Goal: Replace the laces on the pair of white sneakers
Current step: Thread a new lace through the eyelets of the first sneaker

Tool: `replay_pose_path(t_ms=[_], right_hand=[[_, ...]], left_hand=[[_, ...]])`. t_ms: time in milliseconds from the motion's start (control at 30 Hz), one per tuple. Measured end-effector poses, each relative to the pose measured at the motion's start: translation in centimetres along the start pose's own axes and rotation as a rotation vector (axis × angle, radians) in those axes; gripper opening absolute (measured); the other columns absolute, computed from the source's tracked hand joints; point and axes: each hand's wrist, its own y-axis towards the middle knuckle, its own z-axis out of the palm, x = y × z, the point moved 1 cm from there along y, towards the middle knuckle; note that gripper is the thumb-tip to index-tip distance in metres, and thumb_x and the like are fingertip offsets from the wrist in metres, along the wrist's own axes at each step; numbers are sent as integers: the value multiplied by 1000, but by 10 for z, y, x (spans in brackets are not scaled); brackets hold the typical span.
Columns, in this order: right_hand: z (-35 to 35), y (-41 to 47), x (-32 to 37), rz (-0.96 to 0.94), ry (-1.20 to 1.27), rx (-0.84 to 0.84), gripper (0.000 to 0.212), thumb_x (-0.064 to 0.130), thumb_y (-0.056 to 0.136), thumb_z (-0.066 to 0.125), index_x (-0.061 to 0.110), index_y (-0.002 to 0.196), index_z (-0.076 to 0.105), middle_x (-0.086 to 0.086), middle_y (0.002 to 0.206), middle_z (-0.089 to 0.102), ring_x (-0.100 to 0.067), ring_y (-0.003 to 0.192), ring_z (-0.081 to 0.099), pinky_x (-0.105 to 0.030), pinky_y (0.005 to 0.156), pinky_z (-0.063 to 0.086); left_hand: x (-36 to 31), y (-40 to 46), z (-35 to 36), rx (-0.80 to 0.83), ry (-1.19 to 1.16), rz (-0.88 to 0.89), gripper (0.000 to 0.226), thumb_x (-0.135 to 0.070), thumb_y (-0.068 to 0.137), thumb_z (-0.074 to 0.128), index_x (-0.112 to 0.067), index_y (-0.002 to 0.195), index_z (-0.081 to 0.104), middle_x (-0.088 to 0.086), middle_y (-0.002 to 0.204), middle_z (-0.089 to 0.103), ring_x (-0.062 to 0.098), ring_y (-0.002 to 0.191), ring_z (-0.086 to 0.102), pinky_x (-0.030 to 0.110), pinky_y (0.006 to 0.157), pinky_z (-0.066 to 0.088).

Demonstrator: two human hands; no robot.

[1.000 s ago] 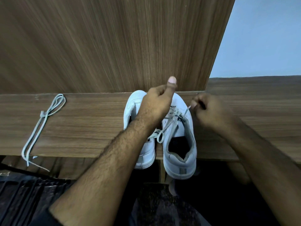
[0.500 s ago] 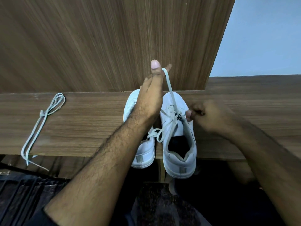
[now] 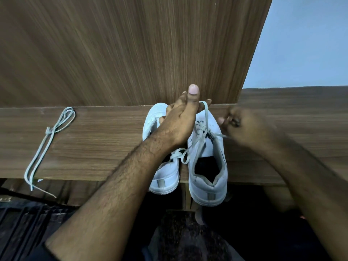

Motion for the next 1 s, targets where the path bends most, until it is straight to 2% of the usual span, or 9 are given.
replay_pose_path(t_ms=[67,133,267,400,533,600,667,800,1000], right_hand=[[8,0,-4,17,-119,195,31,45,95,59,30,68,59,5,72,61,-20,75,60,-30,63,39],[8,0,-1,11,-28,165,28,40,95,61,27,71,65,3,76,67,-17,76,62,-31,64,43],[-2,-2,10,0,653,-51,28,29,102,54,22,78,67,17,78,70,4,71,61,-21,64,45],[-12,-5,22,73,1164,-4,31,31,106,43,18,82,56,-1,73,67,-13,69,66,-23,62,52],[-3,-2,10,-48,434,-117,18,40,101,52,26,90,53,7,71,58,-10,62,55,-34,61,48],[6,0,4,-69,106,-3,9,39,97,57,30,100,55,4,86,64,-15,77,60,-35,69,48],[14,0,1,-26,-56,177,13,36,98,56,28,103,64,2,95,66,-18,87,59,-33,74,44],[7,-1,2,49,-19,180,15,33,98,58,29,88,69,7,99,66,-15,94,58,-30,77,39],[8,0,7,63,462,50,26,28,102,52,25,81,67,14,76,69,2,56,51,-25,55,33]], left_hand=[[4,1,1,45,2,-7,102,-98,67,-5,-50,124,64,-11,146,55,25,145,38,59,119,19],[7,4,1,59,22,-33,113,-102,61,-7,-45,135,57,-10,149,52,25,146,35,59,119,18],[8,0,-1,82,157,-19,114,-96,67,-9,-36,148,45,-11,158,40,22,152,23,59,121,9],[11,-8,1,186,266,25,93,-84,82,-9,-45,133,58,-9,160,38,21,152,17,59,121,4],[12,-7,1,198,245,80,67,-93,79,16,-57,99,69,-9,150,49,18,145,35,53,119,22],[11,-6,-2,228,307,121,33,-75,86,52,-51,82,74,-5,135,54,9,140,38,40,114,34],[10,-6,-9,195,350,189,11,-45,85,76,-36,91,79,-7,121,57,3,123,50,28,98,44],[7,-7,-12,107,313,96,19,-32,82,81,-22,86,65,-8,82,65,2,68,59,21,63,44],[6,-14,-5,262,424,-34,28,-34,93,68,-13,75,61,-6,70,58,9,69,57,23,63,42]])
